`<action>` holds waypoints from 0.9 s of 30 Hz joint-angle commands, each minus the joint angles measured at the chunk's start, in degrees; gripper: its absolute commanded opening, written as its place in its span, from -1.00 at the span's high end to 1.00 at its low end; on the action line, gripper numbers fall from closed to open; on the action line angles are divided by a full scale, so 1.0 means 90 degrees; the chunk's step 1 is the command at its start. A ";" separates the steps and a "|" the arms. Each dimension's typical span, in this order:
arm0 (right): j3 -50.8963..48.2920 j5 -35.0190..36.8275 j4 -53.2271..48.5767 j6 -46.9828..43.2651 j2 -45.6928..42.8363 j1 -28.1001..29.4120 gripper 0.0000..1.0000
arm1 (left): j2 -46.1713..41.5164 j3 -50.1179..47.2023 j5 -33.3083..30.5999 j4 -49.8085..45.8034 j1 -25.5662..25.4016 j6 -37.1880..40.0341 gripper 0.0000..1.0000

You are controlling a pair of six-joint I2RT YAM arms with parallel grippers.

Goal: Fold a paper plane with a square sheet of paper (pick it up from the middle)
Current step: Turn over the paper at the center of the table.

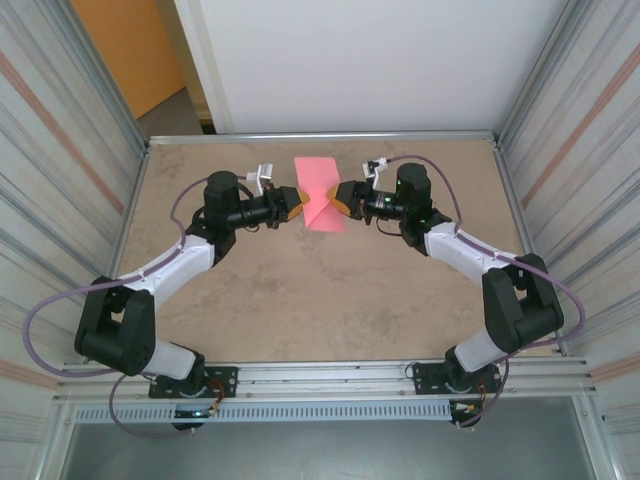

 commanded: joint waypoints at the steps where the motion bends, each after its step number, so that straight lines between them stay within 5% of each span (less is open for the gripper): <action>1: -0.0077 0.0178 -0.0592 -0.0353 -0.0340 -0.0125 0.39 | 0.0000 0.0257 -0.0012 -0.0292 0.0034 0.0394 0.69; 8: 0.0044 0.1227 -0.2864 -0.1624 -0.0938 -0.0593 0.20 | -0.0174 0.0889 -0.0475 -0.2909 0.0021 0.2199 0.71; 15: 0.0211 0.2256 -0.4356 -0.2434 -0.1436 -0.0941 0.13 | 0.0096 0.2434 -0.3054 -0.6921 -0.0397 0.4552 0.76; 27: 0.0071 0.3029 -0.4999 -0.2692 -0.1755 -0.1090 0.13 | 0.1837 0.4594 -0.7622 -0.9754 -0.1707 0.5524 0.79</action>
